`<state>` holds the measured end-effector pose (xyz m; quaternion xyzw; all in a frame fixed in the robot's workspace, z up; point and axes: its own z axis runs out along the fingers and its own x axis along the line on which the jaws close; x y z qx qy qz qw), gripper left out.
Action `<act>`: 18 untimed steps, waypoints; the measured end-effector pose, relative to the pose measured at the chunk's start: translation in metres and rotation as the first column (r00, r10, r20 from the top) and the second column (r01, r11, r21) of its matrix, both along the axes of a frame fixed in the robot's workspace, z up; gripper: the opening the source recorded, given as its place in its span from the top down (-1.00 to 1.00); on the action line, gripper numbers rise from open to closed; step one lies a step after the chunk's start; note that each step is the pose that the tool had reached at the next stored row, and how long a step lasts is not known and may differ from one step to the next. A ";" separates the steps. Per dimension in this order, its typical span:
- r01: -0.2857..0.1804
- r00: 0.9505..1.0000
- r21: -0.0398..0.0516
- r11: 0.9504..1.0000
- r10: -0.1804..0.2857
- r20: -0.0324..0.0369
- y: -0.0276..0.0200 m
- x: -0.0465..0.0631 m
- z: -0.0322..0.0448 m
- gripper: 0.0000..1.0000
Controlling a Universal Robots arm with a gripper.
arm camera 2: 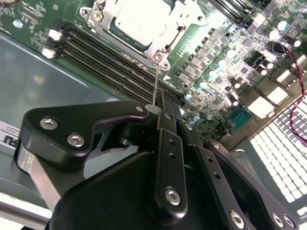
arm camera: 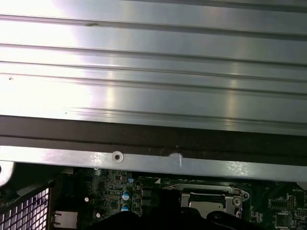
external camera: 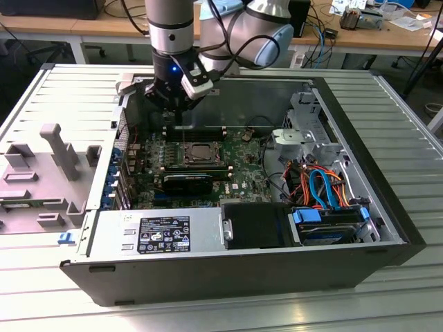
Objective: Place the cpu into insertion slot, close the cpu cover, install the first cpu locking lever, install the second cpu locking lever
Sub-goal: 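Install the first cpu locking lever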
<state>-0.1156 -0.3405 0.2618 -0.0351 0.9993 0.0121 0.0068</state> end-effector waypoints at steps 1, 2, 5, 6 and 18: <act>0.000 1.000 0.000 1.000 0.000 0.000 0.0001 0.001 0.0000 0.79; -0.001 1.000 0.000 1.000 0.001 0.000 0.0001 0.003 -0.0001 0.79; -0.001 1.000 0.000 1.000 0.001 -0.001 0.0003 0.008 -0.0001 0.79; -0.001 1.000 0.000 1.000 0.001 -0.002 0.0004 0.010 -0.0002 0.79; -0.007 1.000 -0.002 1.000 0.007 -0.003 0.0004 0.013 -0.0052 0.79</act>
